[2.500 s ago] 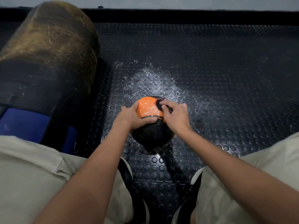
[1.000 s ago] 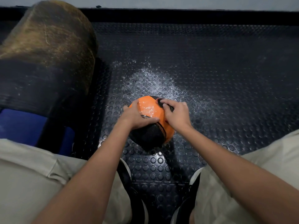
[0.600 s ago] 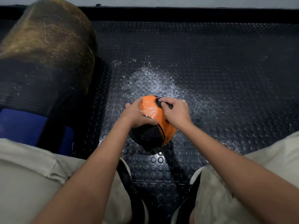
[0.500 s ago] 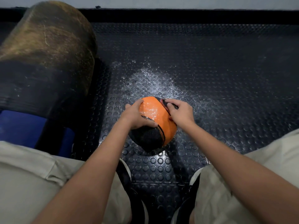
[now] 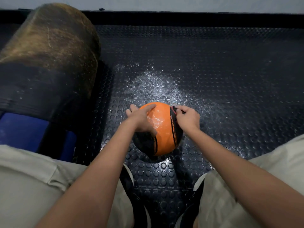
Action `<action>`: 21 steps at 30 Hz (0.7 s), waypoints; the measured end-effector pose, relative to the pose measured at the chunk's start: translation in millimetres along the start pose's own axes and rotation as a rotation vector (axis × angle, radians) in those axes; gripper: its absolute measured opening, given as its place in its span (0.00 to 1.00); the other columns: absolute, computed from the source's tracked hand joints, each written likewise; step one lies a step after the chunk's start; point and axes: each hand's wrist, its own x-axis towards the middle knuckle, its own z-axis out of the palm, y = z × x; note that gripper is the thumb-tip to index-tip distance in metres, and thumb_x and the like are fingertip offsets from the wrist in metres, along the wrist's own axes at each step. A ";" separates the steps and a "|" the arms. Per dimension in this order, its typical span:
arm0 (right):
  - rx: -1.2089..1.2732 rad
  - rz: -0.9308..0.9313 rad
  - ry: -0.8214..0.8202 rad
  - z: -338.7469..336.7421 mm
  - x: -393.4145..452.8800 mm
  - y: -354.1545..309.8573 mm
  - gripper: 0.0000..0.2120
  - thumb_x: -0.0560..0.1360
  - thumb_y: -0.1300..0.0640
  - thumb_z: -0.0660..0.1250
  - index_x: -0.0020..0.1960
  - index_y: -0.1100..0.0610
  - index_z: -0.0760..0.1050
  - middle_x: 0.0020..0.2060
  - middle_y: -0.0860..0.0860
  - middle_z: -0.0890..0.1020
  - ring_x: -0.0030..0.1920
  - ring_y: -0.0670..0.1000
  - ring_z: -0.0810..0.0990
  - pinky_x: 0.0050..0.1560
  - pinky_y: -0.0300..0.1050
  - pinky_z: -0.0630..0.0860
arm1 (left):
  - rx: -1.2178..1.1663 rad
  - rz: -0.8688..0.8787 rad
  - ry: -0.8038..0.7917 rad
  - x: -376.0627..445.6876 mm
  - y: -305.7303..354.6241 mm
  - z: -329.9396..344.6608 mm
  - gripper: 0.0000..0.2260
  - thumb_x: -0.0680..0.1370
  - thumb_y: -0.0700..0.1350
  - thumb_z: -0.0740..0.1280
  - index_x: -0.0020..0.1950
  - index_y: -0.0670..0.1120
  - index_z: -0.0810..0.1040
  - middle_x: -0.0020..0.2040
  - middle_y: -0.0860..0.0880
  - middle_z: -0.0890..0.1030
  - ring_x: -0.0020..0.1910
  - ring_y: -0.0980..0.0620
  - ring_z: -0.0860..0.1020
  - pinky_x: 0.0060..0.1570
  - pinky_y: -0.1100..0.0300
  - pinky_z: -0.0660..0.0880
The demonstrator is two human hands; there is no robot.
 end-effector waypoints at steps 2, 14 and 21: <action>-0.009 0.035 0.021 0.7 -0.2 3.4 0.12 0.80 0.55 0.64 0.58 0.44 0.83 0.48 0.50 0.86 0.41 0.52 0.83 0.38 0.42 0.80 | 0.024 0.023 -0.002 1.1 1.4 0.3 0.53 0.62 0.51 0.84 0.77 0.71 0.55 0.72 0.42 0.55 0.73 0.39 0.54 0.69 0.39 0.67; 0.060 -0.016 -0.033 -2.4 -7.4 -8.6 0.12 0.80 0.55 0.66 0.59 0.43 0.84 0.52 0.45 0.86 0.48 0.52 0.85 0.54 0.47 0.82 | -0.072 0.047 0.131 1.4 -6.8 10.9 0.53 0.59 0.70 0.78 0.79 0.65 0.57 0.73 0.43 0.60 0.74 0.41 0.55 0.68 0.38 0.67; -0.094 -0.377 -0.156 0.2 -23.4 -27.3 0.12 0.81 0.54 0.66 0.60 0.43 0.83 0.51 0.39 0.82 0.56 0.47 0.67 0.57 0.39 0.66 | -0.042 0.021 0.206 9.7 -3.8 8.6 0.57 0.57 0.67 0.80 0.79 0.47 0.61 0.72 0.43 0.67 0.72 0.42 0.64 0.70 0.47 0.66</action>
